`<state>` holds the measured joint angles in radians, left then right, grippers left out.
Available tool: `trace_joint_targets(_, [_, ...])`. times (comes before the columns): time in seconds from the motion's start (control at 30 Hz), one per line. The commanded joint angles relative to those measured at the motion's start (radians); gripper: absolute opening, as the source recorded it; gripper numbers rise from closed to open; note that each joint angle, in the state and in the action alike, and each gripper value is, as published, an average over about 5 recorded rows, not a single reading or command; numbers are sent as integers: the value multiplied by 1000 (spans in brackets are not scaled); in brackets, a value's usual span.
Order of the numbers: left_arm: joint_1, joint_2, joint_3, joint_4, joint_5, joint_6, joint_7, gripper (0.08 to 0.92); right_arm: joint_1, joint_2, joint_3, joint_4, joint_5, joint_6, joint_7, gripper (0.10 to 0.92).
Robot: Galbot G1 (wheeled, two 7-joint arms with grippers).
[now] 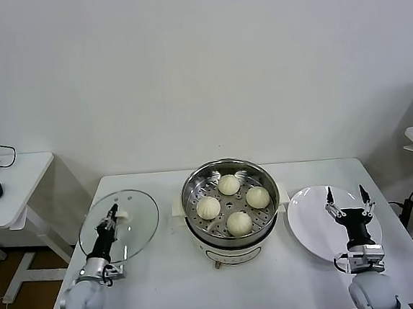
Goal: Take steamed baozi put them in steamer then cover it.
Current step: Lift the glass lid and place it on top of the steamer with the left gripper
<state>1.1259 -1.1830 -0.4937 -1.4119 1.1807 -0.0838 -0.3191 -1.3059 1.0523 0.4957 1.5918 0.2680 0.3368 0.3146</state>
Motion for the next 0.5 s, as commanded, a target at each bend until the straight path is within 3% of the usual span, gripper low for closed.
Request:
trace_joint_targets(0.03, [64, 25, -44, -436, -30, 99, 52, 194, 5, -1, 2, -5, -3, -7, 2, 823])
trace_joint_targets(0.27, [85, 17, 116, -692, -48, 195, 166, 194, 4, 13, 4, -7, -11, -11, 4, 823])
trace_joint_targets(0.5, [8, -57, 424, -693, 6, 339, 253, 194, -3, 17, 2, -31, -27, -12, 4, 823])
